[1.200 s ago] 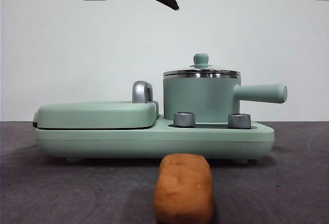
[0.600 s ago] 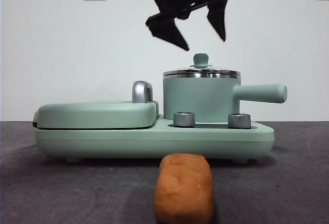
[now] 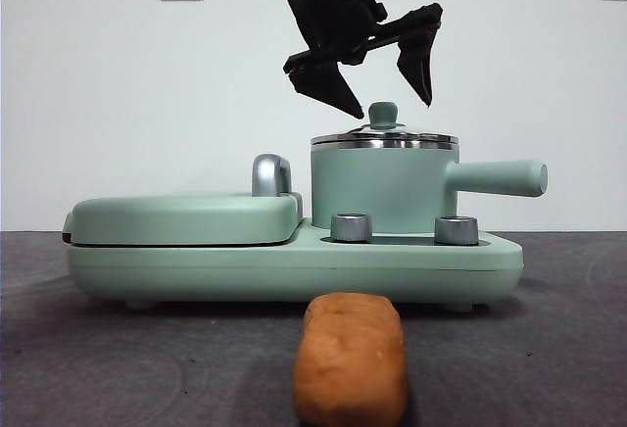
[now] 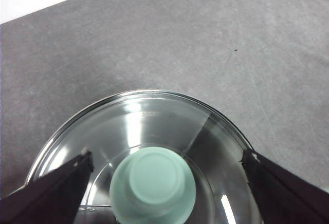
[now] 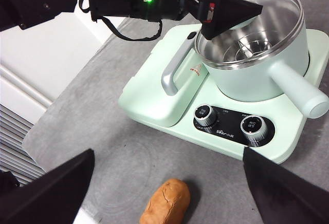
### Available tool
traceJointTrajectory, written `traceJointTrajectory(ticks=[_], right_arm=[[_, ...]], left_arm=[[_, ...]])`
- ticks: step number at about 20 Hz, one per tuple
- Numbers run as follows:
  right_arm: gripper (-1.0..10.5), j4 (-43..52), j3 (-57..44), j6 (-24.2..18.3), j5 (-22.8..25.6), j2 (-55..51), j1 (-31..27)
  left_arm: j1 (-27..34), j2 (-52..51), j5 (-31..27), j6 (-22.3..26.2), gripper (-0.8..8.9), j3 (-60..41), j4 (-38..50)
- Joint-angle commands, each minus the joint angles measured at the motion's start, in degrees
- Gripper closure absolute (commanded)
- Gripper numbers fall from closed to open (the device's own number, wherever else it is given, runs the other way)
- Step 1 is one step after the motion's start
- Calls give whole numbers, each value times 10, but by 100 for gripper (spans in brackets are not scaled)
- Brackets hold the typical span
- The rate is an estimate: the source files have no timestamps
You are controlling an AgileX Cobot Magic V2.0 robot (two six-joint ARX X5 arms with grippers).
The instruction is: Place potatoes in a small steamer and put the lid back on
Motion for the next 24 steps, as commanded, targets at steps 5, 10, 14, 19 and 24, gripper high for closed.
traceJointTrajectory(ticks=[5, 10, 14, 19, 24], right_arm=[[485, 0, 11, 1, 3, 3, 1], [485, -7, 11, 2, 3, 3, 1], [485, -7, 11, 1, 3, 3, 1], [485, -7, 11, 2, 3, 3, 1], [485, -7, 11, 2, 3, 3, 1]], left_arm=[[-4, 21, -1, 10, 410, 17, -24], [-4, 22, -1, 12, 415, 17, 8], [-4, 22, -1, 11, 539, 17, -19], [-4, 25, -1, 12, 539, 17, -20], [-3, 25, -1, 16, 612, 17, 4]])
